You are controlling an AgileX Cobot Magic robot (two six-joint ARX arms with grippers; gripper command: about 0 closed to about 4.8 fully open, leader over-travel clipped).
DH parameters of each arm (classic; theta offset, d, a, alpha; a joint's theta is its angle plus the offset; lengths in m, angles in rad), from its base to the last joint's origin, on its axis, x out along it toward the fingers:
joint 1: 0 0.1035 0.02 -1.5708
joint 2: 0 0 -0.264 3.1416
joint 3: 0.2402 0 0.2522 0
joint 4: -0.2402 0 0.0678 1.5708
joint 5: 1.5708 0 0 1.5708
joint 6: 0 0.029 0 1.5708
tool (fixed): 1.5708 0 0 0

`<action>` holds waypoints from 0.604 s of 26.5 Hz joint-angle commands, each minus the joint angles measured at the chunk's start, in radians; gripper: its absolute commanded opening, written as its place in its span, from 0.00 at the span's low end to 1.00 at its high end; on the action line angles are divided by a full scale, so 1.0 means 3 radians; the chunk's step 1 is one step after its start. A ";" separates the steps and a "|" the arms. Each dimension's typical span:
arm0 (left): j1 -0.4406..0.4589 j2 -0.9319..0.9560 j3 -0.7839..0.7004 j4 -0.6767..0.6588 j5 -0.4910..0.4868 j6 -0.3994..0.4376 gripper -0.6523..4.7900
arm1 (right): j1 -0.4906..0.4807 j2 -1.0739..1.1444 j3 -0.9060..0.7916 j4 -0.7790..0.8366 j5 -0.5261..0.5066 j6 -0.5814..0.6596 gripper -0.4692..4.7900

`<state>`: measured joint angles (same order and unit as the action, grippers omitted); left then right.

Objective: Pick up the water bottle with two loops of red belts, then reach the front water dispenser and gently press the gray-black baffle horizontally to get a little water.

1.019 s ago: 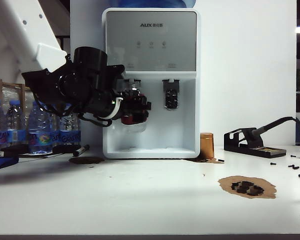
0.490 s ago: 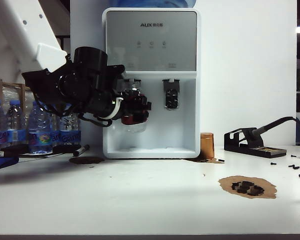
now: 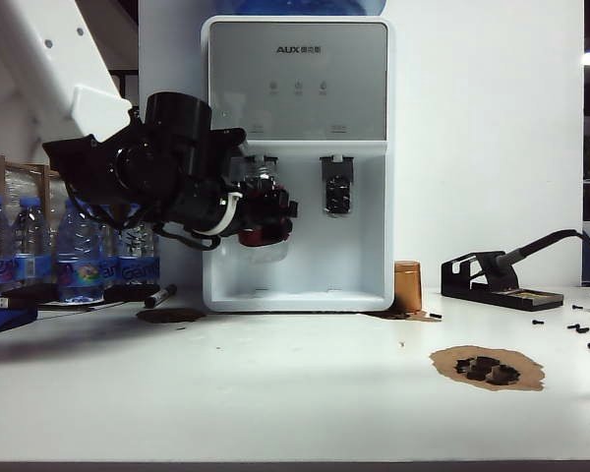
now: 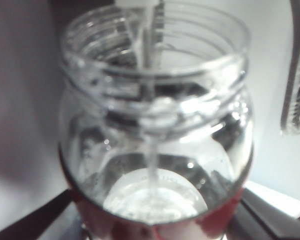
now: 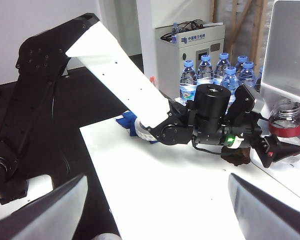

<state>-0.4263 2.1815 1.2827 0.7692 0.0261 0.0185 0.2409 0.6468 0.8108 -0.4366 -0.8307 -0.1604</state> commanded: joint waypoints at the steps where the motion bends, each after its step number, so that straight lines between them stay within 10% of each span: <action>1: 0.0029 -0.0064 0.0018 -0.0022 0.0024 0.0000 0.11 | 0.0009 -0.0004 0.0014 0.0022 0.0069 -0.0019 0.99; 16: 0.0009 -0.0650 -0.0392 -0.0518 0.0454 -0.0003 0.11 | 0.0008 -0.0005 0.0014 0.0017 0.0242 -0.0067 0.99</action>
<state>-0.4141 2.0159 1.1835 0.5785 0.1345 0.0071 0.2409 0.6464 0.8108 -0.4381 -0.7589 -0.1795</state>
